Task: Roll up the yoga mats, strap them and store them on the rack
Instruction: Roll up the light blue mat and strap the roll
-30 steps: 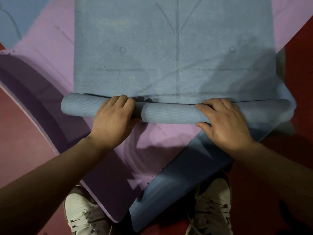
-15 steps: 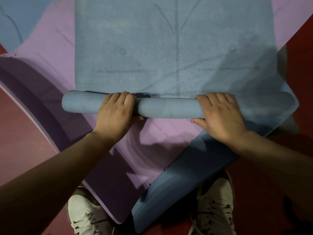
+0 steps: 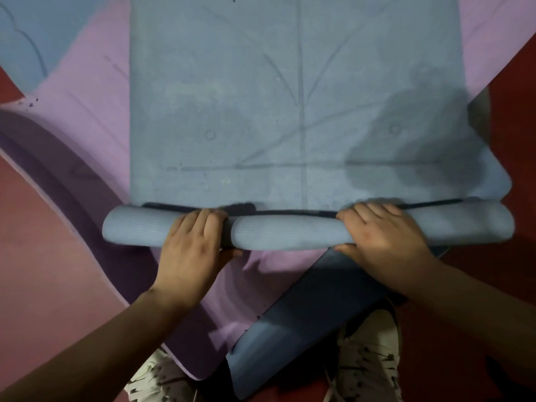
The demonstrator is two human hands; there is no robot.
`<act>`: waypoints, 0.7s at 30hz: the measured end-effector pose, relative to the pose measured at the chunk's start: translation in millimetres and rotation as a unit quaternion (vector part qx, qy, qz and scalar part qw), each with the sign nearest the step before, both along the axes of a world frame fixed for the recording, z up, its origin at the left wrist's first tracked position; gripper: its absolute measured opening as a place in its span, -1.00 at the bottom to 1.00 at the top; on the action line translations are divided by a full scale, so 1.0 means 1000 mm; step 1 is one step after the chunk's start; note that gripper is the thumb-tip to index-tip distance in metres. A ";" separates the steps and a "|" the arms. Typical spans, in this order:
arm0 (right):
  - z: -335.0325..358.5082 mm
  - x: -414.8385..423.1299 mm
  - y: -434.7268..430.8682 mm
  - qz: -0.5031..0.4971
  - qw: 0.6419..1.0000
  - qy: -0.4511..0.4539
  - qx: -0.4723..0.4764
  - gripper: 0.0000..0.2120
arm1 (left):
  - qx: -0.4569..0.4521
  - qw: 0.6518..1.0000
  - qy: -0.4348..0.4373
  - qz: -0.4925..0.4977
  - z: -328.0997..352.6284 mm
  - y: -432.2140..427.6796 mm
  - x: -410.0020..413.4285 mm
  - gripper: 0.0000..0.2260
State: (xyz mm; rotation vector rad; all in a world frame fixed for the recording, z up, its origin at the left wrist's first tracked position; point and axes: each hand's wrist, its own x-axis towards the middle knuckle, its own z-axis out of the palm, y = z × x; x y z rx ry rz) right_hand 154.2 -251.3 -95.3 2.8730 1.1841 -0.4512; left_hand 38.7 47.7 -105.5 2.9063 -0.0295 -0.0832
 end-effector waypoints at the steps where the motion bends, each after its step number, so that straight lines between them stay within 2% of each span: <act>1: -0.001 -0.002 -0.001 0.001 1.000 0.013 -0.012 -0.55 | -0.003 1.000 0.002 -0.003 -0.001 -0.001 -0.004 -0.48; 5: 0.001 0.011 0.007 -0.014 0.993 0.099 -0.061 -0.47 | -0.014 0.999 0.033 -0.021 -0.005 0.002 0.007 -0.51; 8: 0.000 0.020 0.008 -0.032 0.989 0.142 -0.040 -0.40 | -0.022 0.999 0.029 -0.012 -0.005 0.004 0.014 -0.59; 15: -0.008 0.012 -0.002 -0.043 0.994 0.097 0.035 -0.44 | 0.006 1.000 0.002 -0.019 -0.007 0.002 0.010 -0.58; 21: -0.007 0.020 -0.001 -0.040 0.993 0.089 0.066 -0.44 | 0.003 1.000 0.004 -0.016 -0.009 -0.003 0.014 -0.66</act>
